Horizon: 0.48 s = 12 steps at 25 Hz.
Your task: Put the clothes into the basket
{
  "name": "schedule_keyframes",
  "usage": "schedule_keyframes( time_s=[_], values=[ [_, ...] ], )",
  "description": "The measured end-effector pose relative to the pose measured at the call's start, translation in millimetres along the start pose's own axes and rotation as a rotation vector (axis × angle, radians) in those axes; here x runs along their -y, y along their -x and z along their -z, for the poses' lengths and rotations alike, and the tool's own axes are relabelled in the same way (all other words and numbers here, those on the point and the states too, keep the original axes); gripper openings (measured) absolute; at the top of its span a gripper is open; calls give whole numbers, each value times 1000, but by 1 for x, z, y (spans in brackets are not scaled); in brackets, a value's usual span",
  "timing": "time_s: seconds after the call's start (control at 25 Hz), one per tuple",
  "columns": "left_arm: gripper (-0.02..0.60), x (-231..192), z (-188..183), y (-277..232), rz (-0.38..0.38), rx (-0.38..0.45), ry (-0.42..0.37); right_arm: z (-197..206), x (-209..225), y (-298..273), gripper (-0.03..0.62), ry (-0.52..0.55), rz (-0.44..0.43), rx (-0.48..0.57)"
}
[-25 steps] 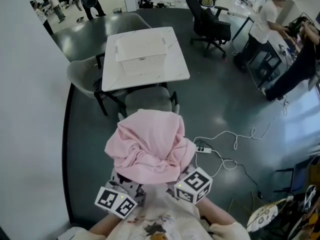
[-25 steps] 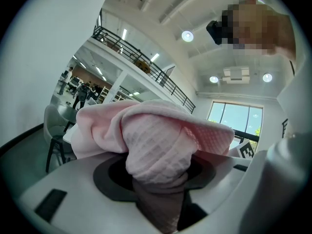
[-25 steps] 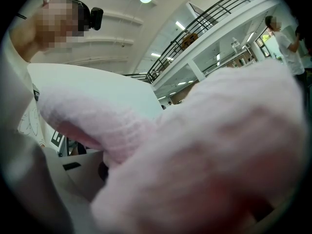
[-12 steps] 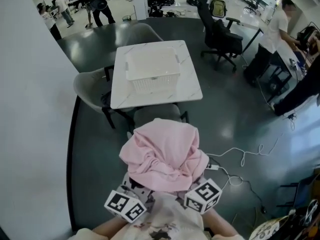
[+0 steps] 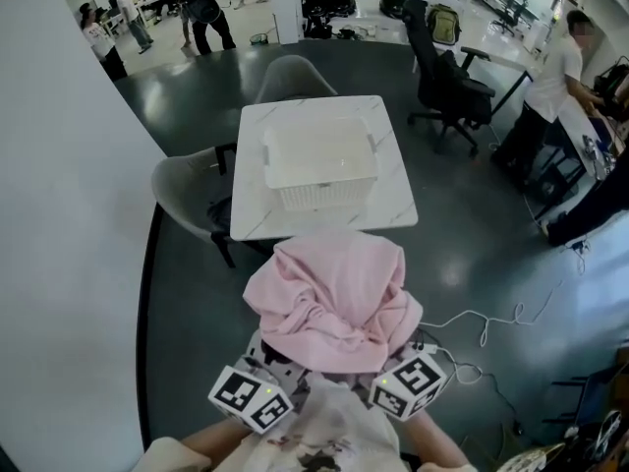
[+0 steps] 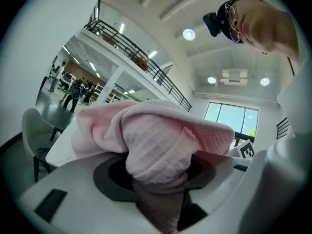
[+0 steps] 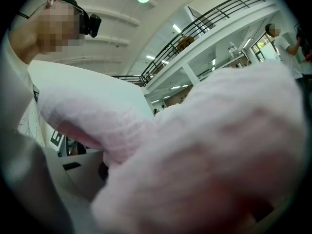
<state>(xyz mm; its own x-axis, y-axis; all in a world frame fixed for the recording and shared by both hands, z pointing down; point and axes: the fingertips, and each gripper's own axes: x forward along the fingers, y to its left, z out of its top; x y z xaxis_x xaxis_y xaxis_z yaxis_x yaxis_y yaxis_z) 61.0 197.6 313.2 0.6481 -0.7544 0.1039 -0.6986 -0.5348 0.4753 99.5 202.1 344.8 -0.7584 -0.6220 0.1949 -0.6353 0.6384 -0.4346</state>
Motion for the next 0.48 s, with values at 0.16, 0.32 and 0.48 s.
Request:
schedule_keyframes(
  time_s=[0.16, 0.32, 0.48],
  values=[
    [235, -28, -21, -18, 8, 19, 8, -19, 13, -33, 161, 27, 17, 1],
    [235, -54, -42, -34, 11, 24, 3, -36, 24, -63, 161, 34, 23, 7],
    [235, -82, -58, -55, -1, 10, 4, -50, 41, -93, 161, 27, 42, 21]
  ],
)
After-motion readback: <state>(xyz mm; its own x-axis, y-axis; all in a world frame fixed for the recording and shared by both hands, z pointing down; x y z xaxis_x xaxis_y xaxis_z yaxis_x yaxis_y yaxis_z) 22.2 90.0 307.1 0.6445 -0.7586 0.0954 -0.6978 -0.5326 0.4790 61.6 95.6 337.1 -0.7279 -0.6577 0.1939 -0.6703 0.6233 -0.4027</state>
